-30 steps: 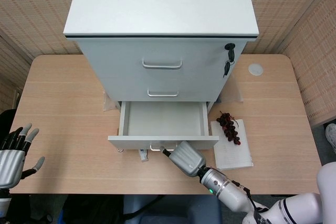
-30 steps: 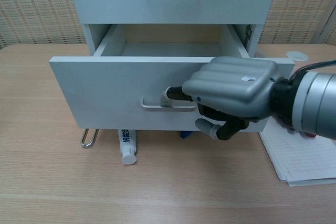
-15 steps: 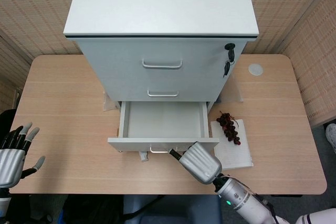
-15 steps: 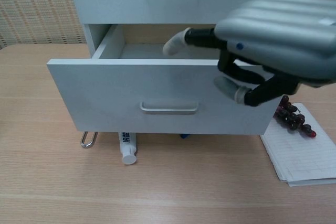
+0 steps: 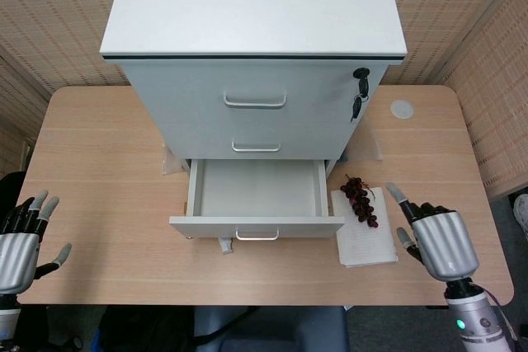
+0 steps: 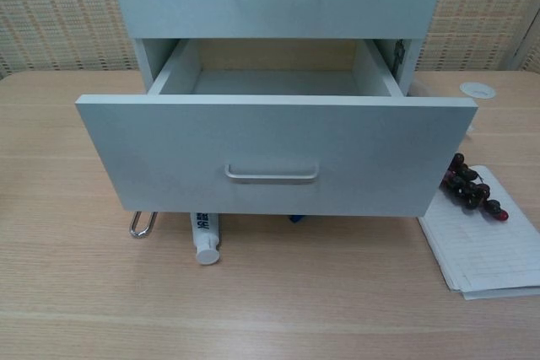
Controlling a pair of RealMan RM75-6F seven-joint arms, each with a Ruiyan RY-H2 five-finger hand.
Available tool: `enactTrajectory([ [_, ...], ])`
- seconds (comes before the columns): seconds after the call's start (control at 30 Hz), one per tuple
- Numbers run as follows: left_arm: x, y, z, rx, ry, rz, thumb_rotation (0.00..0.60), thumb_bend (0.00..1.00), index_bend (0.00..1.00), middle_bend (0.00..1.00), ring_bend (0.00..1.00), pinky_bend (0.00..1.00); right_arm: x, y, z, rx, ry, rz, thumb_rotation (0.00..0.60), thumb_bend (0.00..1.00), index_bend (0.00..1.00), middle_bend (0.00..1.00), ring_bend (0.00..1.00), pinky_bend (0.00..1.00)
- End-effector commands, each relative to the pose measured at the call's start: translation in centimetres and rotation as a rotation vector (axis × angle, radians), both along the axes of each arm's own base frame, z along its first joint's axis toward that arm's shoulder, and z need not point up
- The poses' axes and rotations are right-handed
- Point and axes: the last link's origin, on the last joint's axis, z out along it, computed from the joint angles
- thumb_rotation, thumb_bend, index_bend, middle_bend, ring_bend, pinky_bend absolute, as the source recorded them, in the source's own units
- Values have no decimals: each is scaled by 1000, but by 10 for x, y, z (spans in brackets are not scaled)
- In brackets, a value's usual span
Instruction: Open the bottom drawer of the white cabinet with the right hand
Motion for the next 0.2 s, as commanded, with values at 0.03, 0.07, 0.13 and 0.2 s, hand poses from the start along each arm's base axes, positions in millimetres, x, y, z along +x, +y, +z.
enactTrajectory([
  [0.03,1,0,-2,4,-5,-6,600,270,83,41,65,127,-46,10,9,-50,0,-144,600,189,147,369,358,536],
  [0.07,1,1,-3,7,-9,-9,600,270,83,41,65,127,-56,12,8,-52,-5,-170,600,183,141,329,312,488],
  [0.13,1,1,-6,6,-12,-10,600,270,83,40,65,127,-68,15,6,-49,-13,-200,600,179,101,261,232,414],
  [0.2,2,1,-8,2,-9,-10,600,270,83,40,65,127,-79,17,2,-33,-26,-239,600,179,39,208,182,376],
])
